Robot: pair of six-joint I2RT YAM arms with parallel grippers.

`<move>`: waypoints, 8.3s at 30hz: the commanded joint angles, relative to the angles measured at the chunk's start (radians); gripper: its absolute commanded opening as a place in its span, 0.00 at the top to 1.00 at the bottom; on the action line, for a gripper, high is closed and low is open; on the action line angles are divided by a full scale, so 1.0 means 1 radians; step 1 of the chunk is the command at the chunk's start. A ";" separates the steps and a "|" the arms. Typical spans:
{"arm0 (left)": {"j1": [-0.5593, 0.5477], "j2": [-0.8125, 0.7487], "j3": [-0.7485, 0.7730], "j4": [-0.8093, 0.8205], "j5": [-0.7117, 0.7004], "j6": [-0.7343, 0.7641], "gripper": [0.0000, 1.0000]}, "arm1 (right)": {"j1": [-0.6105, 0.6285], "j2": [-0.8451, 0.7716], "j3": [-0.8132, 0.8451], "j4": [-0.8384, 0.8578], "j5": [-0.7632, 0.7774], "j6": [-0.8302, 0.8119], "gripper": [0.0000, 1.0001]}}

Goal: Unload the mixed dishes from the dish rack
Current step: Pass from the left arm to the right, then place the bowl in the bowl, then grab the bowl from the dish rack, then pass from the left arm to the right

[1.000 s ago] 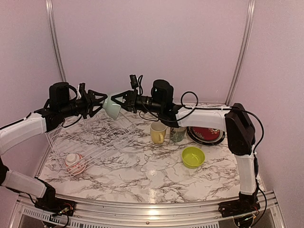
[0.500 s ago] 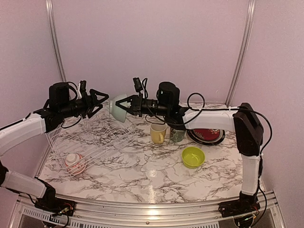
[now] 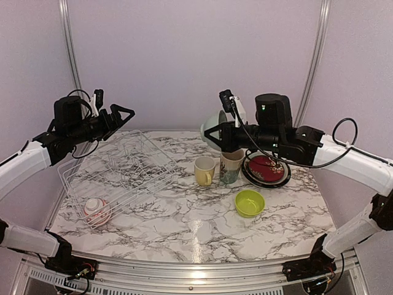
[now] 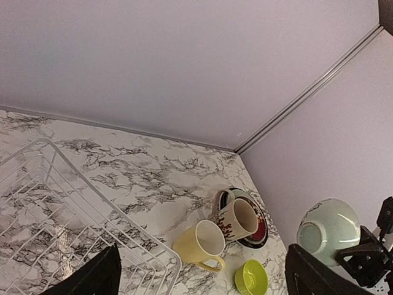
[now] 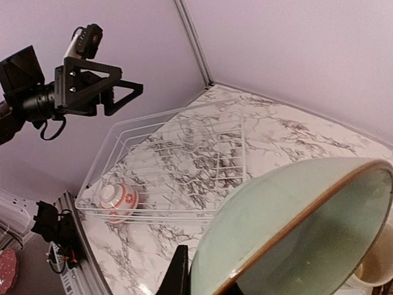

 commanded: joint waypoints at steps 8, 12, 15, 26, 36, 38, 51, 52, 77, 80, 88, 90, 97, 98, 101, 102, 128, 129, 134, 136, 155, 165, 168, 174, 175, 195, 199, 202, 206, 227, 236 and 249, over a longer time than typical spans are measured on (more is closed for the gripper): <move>0.004 0.092 0.044 0.025 0.017 -0.006 0.02 | 0.070 -0.149 -0.065 -0.719 0.533 -0.038 1.00; 0.005 0.124 0.061 0.040 0.039 -0.026 0.01 | 0.082 -0.071 -0.053 -0.789 0.572 -0.010 1.00; 0.004 0.130 0.063 0.051 0.050 -0.042 0.01 | 0.107 0.010 -0.036 -0.825 0.642 -0.008 1.00; 0.005 0.086 0.042 0.003 0.024 -0.026 0.01 | 0.123 0.182 -0.048 -0.779 0.659 -0.092 1.00; 0.005 0.097 0.037 -0.011 0.024 -0.010 0.01 | 0.122 0.259 -0.063 -0.771 0.601 -0.136 1.00; 0.004 0.099 0.035 -0.012 0.024 -0.008 0.01 | 0.123 0.261 -0.068 -0.766 0.596 -0.141 1.00; 0.005 0.085 0.030 -0.030 0.016 0.001 0.01 | 0.113 0.286 -0.119 -0.766 0.595 -0.123 1.00; 0.004 0.086 0.030 -0.029 0.017 0.001 0.01 | 0.111 0.282 -0.123 -0.763 0.591 -0.123 1.00; 0.005 0.097 0.041 -0.053 0.023 0.015 0.01 | 0.097 0.143 -0.086 -0.718 0.476 -0.144 0.51; 0.005 0.108 0.047 -0.079 0.025 0.020 0.01 | 0.097 0.115 -0.078 -0.705 0.469 -0.142 0.46; 0.004 0.158 0.099 -0.250 0.002 0.083 0.01 | 0.095 0.043 -0.058 -0.576 0.431 -0.125 0.40; 0.004 0.172 0.113 -0.308 -0.007 0.115 0.01 | 0.094 0.021 -0.055 -0.522 0.409 -0.122 0.39; 0.003 0.186 0.142 -0.615 -0.144 0.237 0.01 | 0.044 -0.036 -0.030 -0.377 0.351 -0.129 0.35; 0.003 0.180 0.138 -0.662 -0.179 0.251 0.01 | 0.033 -0.037 -0.023 -0.366 0.343 -0.134 0.35; 0.003 0.150 0.117 -0.773 -0.286 0.279 0.01 | 0.019 -0.031 -0.010 -0.337 0.332 -0.159 0.34; 0.003 0.137 0.109 -0.804 -0.327 0.280 0.01 | 0.018 -0.025 -0.006 -0.329 0.329 -0.166 0.34; 0.004 0.101 -0.096 -1.097 -0.457 0.119 0.09 | 0.015 -0.005 -0.052 -0.295 0.294 -0.218 0.33; 0.004 0.099 -0.099 -1.097 -0.449 0.117 0.09 | 0.015 -0.007 -0.054 -0.292 0.294 -0.219 0.33; 0.005 0.091 -0.121 -1.096 -0.416 0.104 0.15 | 0.016 -0.003 -0.057 -0.289 0.295 -0.223 0.33; 0.005 0.088 -0.127 -1.097 -0.415 0.105 0.16 | 0.015 -0.001 -0.058 -0.287 0.292 -0.223 0.33; 0.003 0.119 -0.116 -1.104 -0.452 0.119 0.41 | 0.016 -0.035 -0.105 -0.265 0.280 -0.204 0.32; 0.003 0.120 -0.103 -1.106 -0.466 0.131 0.57 | 0.014 -0.053 -0.117 -0.261 0.287 -0.194 0.32; 0.003 0.109 -0.084 -1.111 -0.475 0.133 0.61 | 0.016 -0.054 -0.116 -0.262 0.290 -0.194 0.32; 0.003 0.085 -0.045 -1.119 -0.489 0.137 0.68 | 0.015 -0.055 -0.119 -0.252 0.292 -0.185 0.32; 0.004 0.081 -0.040 -1.118 -0.490 0.135 0.69 | 0.015 -0.055 -0.121 -0.250 0.294 -0.183 0.32; 0.003 -0.069 0.142 -0.949 -0.345 0.172 0.77 | 0.016 -0.060 -0.147 -0.140 0.259 -0.087 0.28; 0.003 -0.101 0.156 -0.856 -0.244 0.179 0.77 | 0.015 -0.053 -0.138 -0.104 0.226 -0.064 0.27; 0.003 -0.115 0.151 -0.753 -0.160 0.173 0.77 | 0.015 -0.047 -0.141 -0.061 0.185 -0.040 0.27; 0.002 -0.133 0.132 -0.584 -0.033 0.140 0.77 | 0.015 -0.027 -0.153 0.052 0.059 0.008 0.26; -0.189 -0.012 -0.077 0.164 0.243 -0.170 0.77 | 0.016 0.246 -0.040 0.533 -0.381 0.308 0.25; -0.254 0.038 -0.111 0.248 0.244 -0.212 0.77 | 0.013 0.257 -0.067 0.647 -0.393 0.360 0.36; -0.266 0.076 -0.157 0.426 0.276 -0.293 0.77 | -0.020 0.274 -0.136 0.876 -0.484 0.521 0.68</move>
